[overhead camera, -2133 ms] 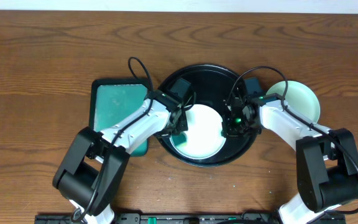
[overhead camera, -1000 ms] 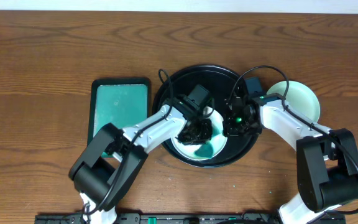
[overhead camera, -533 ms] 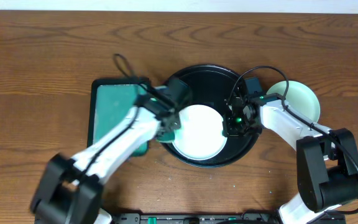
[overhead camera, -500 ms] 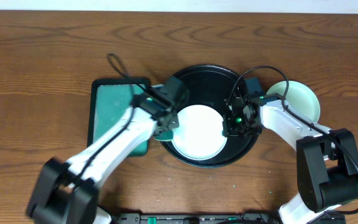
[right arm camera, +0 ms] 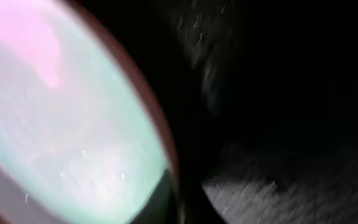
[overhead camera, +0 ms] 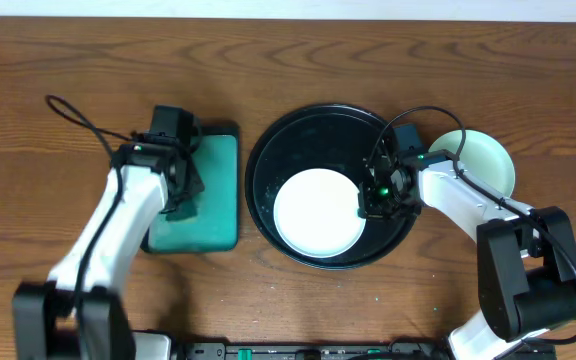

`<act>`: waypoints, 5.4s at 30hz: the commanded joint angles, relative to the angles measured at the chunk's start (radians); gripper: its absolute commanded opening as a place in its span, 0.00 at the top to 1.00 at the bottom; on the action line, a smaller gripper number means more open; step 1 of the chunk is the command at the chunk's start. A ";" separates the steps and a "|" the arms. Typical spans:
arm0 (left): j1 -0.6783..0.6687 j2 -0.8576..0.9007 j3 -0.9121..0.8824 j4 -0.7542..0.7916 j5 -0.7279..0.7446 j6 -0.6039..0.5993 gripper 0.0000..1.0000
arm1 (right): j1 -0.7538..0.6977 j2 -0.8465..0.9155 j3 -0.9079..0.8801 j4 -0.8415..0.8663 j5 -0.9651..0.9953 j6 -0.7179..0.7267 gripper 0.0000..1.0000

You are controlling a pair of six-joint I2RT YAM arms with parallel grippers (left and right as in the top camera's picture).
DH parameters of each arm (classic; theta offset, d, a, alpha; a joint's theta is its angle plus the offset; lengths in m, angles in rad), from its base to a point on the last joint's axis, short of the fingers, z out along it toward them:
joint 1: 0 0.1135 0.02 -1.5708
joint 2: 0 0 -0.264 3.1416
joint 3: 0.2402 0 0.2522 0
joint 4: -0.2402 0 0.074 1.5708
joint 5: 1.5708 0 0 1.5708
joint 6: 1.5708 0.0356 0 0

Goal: Clean dirty plates on tray and stack at the side

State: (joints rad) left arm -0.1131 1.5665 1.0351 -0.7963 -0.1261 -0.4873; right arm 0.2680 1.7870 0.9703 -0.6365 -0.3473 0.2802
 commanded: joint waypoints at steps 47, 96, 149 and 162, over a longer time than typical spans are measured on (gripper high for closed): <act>0.025 -0.672 0.054 -0.176 0.145 0.090 0.20 | 0.794 -0.108 0.332 0.909 1.055 -0.850 0.99; 0.025 -0.672 0.054 -0.176 0.145 0.090 0.19 | 0.803 -0.108 0.331 0.973 1.054 -0.878 0.99; 0.025 -0.672 0.054 -0.176 0.145 0.090 0.19 | -0.635 -0.162 0.232 -0.170 -0.032 0.019 0.57; 0.025 -0.672 0.054 -0.176 0.144 0.090 0.19 | -0.128 -0.553 0.232 -0.179 -0.069 -0.189 0.59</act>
State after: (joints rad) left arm -0.0917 0.8948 1.0729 -0.9695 0.0204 -0.3985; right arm 0.0540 1.2667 1.1950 -0.8131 -0.4034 0.1707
